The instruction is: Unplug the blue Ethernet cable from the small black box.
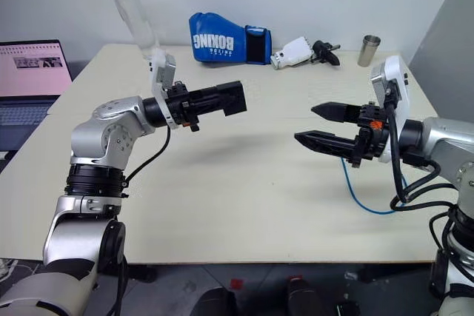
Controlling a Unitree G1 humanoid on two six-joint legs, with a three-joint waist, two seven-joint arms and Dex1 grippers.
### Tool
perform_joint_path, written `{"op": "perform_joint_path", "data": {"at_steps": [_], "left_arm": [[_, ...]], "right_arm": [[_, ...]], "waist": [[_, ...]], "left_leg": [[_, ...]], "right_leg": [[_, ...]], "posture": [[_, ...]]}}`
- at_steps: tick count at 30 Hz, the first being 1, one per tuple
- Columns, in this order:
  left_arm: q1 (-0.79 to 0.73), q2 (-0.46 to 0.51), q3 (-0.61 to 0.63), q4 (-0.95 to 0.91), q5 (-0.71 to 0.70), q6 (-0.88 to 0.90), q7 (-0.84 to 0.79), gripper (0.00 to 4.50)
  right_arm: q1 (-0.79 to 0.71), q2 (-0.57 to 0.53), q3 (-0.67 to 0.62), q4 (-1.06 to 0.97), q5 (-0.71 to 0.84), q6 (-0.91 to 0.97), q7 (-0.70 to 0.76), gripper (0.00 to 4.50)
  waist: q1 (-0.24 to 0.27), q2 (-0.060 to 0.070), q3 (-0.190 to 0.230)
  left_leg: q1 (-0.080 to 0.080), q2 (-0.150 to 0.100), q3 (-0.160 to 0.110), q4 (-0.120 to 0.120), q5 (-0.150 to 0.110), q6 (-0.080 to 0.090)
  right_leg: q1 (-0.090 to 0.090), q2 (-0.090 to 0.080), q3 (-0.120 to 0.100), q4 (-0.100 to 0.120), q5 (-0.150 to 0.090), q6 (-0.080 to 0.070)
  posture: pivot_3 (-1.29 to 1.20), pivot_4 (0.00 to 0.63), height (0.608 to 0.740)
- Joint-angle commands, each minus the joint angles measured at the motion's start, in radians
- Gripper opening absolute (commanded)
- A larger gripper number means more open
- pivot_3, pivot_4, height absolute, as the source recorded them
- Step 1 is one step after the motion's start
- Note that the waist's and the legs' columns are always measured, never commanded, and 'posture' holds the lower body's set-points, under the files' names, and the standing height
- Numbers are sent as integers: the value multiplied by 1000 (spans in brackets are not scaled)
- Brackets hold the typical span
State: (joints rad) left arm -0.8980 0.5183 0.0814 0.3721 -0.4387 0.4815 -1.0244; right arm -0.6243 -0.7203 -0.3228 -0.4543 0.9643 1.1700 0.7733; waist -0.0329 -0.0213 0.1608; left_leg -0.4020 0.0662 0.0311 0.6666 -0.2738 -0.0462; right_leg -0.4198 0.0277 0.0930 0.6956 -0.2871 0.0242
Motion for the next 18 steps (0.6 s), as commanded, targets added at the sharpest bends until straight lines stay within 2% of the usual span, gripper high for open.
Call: {"op": "perform_joint_path", "data": {"at_steps": [1,7,18], "left_arm": [[33,19,58,6,77,-77,177,790],[119,-6,77,105,196,-198,418,790],[145,-104,94,423,248,-506,540,790]], "right_arm": [[36,31,29,-46,-6,-77,-35,4478],[100,61,154,-79,-103,-221,-22,4478],[127,54,226,-54,-137,-307,6,4478]], "waist": [[1,0,0],[2,0,0],[5,-1,0]], "left_leg": [[0,0,0,0,0,0],[0,0,0,0,0,0],[0,-1,0,1,0,0]], "right_leg": [[0,0,0,0,0,0],[0,-1,0,1,0,0],[0,-1,-2,1,0,0]], "posture": [[0,150,740],[0,150,740],[0,150,740]]}}
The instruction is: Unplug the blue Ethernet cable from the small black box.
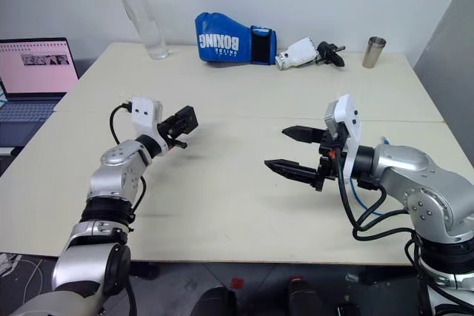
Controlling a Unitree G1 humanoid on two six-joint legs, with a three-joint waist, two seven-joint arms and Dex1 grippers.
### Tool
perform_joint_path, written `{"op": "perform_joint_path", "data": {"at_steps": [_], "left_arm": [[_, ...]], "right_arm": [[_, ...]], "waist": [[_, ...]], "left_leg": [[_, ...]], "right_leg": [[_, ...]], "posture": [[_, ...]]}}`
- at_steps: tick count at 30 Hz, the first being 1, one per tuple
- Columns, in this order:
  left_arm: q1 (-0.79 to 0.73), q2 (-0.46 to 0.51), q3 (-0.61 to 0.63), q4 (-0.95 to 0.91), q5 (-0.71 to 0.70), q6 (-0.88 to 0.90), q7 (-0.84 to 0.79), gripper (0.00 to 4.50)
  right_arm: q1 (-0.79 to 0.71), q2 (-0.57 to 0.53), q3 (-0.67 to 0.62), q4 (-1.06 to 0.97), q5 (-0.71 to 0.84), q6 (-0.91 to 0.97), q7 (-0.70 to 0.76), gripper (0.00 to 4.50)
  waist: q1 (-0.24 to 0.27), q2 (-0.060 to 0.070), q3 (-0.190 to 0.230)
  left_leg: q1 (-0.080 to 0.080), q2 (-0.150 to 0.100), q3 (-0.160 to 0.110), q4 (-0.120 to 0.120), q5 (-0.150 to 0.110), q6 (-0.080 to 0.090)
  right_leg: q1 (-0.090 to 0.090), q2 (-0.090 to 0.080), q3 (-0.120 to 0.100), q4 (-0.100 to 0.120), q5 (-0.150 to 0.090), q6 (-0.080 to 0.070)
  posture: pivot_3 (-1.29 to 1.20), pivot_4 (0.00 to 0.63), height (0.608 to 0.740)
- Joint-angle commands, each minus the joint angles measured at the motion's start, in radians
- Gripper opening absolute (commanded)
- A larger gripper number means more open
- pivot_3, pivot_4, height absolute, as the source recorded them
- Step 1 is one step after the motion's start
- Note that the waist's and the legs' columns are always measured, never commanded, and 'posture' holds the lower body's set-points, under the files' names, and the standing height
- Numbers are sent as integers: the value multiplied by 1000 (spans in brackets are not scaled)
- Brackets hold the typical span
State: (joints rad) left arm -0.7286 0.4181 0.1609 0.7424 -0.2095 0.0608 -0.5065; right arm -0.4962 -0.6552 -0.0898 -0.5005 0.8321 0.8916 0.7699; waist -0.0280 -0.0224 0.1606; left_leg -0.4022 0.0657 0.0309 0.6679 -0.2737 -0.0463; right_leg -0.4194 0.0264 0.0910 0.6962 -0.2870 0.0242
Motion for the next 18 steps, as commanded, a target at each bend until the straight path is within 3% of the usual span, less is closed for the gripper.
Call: {"op": "perform_joint_path", "data": {"at_steps": [1,3,4,11,18], "left_arm": [[-27,-8,17,79,20,-102,27,790],[-29,-16,19,119,21,-128,29,790],[-27,-20,19,137,22,-141,30,1485],[-25,-25,26,209,13,-177,21,2793],[-20,-5,31,174,-4,-152,-22,4388]], "right_arm": [[-1,-12,-6,-7,-3,-29,8,4478],[0,-13,-9,-9,2,-26,3,4478],[0,-14,-10,-11,4,-25,1,4500],[0,-17,-11,-16,5,-23,-7,4500],[-2,-20,-9,-11,2,-21,-7,4500]], "waist": [[0,0,0],[0,0,0],[0,0,0],[-1,0,0],[-1,-1,0]], "left_leg": [[0,0,0,0,0,0],[0,0,0,0,0,0],[0,0,0,-1,0,0],[0,0,0,-1,0,0],[0,0,0,0,0,0]], "right_leg": [[0,0,0,0,0,0],[0,0,0,0,0,0],[0,0,0,0,0,0],[0,0,0,0,0,0],[0,0,-1,0,0,0]], "posture": [[0,150,740],[0,150,740],[0,150,740],[0,150,740],[0,150,740]]}}
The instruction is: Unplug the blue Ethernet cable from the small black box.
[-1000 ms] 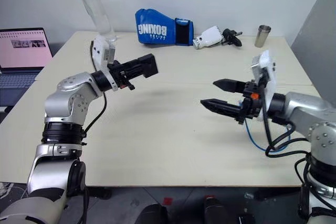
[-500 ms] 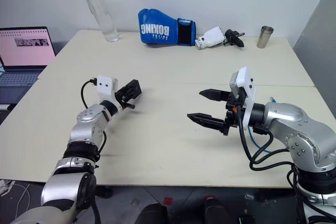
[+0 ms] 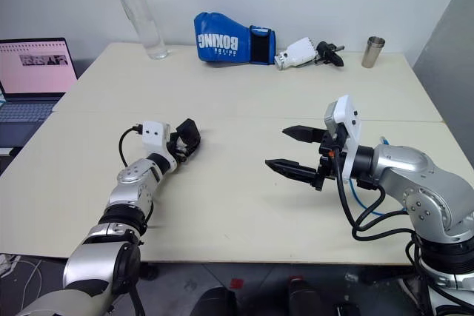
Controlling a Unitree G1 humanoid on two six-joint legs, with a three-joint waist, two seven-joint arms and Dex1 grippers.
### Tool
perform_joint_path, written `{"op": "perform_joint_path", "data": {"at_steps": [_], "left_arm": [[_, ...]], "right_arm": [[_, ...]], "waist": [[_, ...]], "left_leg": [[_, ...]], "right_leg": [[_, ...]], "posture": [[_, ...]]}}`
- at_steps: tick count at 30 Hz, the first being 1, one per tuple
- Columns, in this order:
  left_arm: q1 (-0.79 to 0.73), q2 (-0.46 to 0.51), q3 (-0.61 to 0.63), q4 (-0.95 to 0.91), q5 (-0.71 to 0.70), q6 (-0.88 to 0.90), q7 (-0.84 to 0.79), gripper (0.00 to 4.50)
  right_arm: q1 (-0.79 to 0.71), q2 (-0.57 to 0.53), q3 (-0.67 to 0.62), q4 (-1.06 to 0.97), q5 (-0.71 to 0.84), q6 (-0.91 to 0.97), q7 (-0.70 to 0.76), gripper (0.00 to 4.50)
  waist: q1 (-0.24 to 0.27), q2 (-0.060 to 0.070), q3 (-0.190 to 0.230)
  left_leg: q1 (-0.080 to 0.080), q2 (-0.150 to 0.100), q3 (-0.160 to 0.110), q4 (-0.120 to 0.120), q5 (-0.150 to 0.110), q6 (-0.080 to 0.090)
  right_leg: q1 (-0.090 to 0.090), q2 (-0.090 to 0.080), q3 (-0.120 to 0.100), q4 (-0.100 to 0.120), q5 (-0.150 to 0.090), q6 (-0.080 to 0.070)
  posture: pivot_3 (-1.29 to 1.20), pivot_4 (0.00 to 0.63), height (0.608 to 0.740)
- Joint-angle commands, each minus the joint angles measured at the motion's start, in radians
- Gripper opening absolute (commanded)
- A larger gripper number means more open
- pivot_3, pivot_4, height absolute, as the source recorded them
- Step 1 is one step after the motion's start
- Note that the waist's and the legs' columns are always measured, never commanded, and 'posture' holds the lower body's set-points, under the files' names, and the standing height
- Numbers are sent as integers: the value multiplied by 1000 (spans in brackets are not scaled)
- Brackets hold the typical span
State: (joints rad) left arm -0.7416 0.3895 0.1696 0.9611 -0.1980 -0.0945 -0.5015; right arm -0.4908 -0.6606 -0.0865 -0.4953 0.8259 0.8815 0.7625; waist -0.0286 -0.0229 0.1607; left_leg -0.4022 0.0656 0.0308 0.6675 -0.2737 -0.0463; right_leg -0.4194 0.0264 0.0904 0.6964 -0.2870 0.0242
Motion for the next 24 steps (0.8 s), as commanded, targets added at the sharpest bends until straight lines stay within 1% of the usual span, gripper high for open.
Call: {"op": "perform_joint_path", "data": {"at_steps": [1,4,7,8,10,14,16,19,24], "left_arm": [[-3,34,18,-66,-17,20,-49,4447],[23,82,1,-185,-29,108,-145,4447],[55,191,-16,-373,-60,262,-287,4447],[63,233,-23,-423,-71,313,-336,4447],[78,372,-44,-516,-91,419,-493,4447],[75,552,-60,-597,-133,553,-686,4447],[64,595,-56,-612,-155,597,-741,4447],[58,629,-65,-599,-146,597,-789,4447],[44,620,-64,-567,-137,578,-803,4447]], "right_arm": [[-5,-16,-12,-16,8,-10,1,4500],[10,-35,-25,-18,11,-5,8,4500],[39,-88,-70,-15,28,6,32,4500],[49,-109,-85,-12,32,8,42,4500],[88,-172,-127,0,36,14,80,4500],[163,-264,-196,33,34,14,136,4500],[189,-292,-218,51,22,3,154,4500],[204,-314,-254,100,10,2,145,4500],[224,-318,-270,125,-2,-5,139,4500]], "waist": [[0,0,0],[-1,0,0],[-2,-1,0],[-2,-1,0],[-3,-1,1],[-4,-1,1],[-3,-1,1],[-1,-1,1],[-2,-1,1]], "left_leg": [[0,0,0,0,0,0],[0,0,0,0,0,0],[0,0,0,-1,0,0],[0,1,0,-1,0,0],[0,1,0,-1,0,0],[1,1,1,-2,0,0],[1,0,1,-2,0,0],[2,0,0,-1,0,0],[1,0,0,-1,0,0]], "right_leg": [[0,0,0,0,0,0],[0,0,0,0,0,0],[0,0,0,0,0,0],[-1,0,0,0,0,0],[-1,0,0,0,0,0],[0,0,0,0,0,0],[0,0,0,0,-1,0],[0,0,-1,0,-1,0],[0,0,0,1,-1,0]], "posture": [[0,150,740],[0,150,740],[0,150,740],[0,150,740],[0,150,740],[0,150,740],[0,150,740],[0,150,740],[0,150,740]]}}
